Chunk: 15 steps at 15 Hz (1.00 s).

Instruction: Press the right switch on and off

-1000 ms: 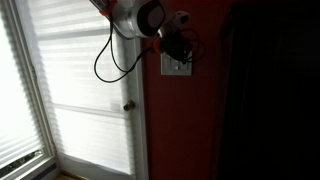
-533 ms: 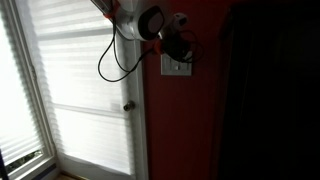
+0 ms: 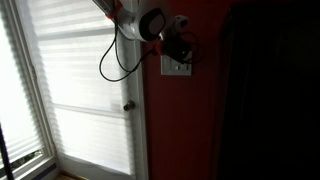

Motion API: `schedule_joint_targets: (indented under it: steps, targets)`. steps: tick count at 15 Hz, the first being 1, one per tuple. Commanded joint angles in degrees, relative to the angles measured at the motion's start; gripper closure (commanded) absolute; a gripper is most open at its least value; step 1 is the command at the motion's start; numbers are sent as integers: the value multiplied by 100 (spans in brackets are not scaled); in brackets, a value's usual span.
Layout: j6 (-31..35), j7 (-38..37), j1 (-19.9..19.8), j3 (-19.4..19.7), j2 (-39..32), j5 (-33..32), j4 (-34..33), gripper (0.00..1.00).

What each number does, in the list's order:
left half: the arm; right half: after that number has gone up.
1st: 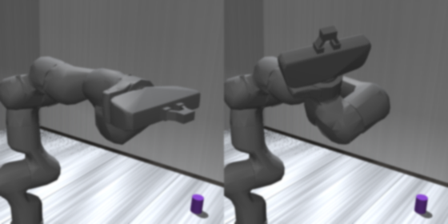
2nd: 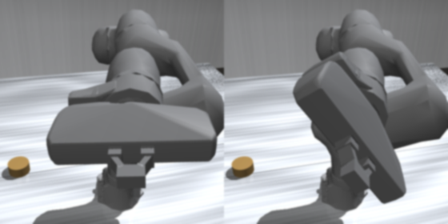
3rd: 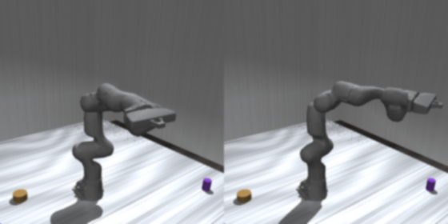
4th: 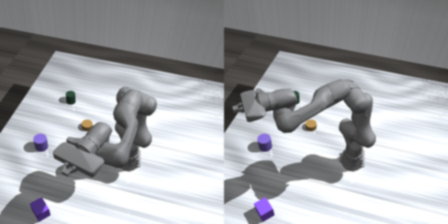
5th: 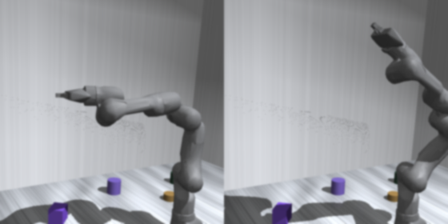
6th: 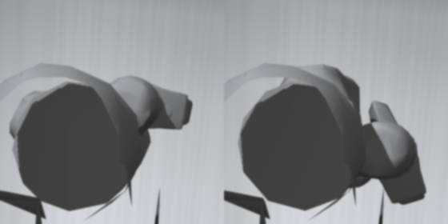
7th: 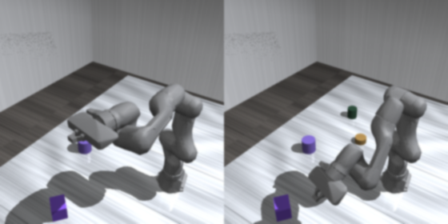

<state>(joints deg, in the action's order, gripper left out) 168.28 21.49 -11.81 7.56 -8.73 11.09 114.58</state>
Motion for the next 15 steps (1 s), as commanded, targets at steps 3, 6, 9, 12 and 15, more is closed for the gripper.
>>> schedule_joint_targets:
  steps: [3, 6, 9, 12, 15]
  targets:
    - [-779, 178, -97, -25, -37, 137, -265, 100]
    - [-1177, 102, -103, 40, 33, 32, -321, 100]
    - [-1557, 42, -140, 24, 186, -121, -315, 100]
    - [-1481, -90, -126, 112, 151, -304, -385, 100]
    - [-1425, -246, -116, 220, 98, -597, -417, 100]
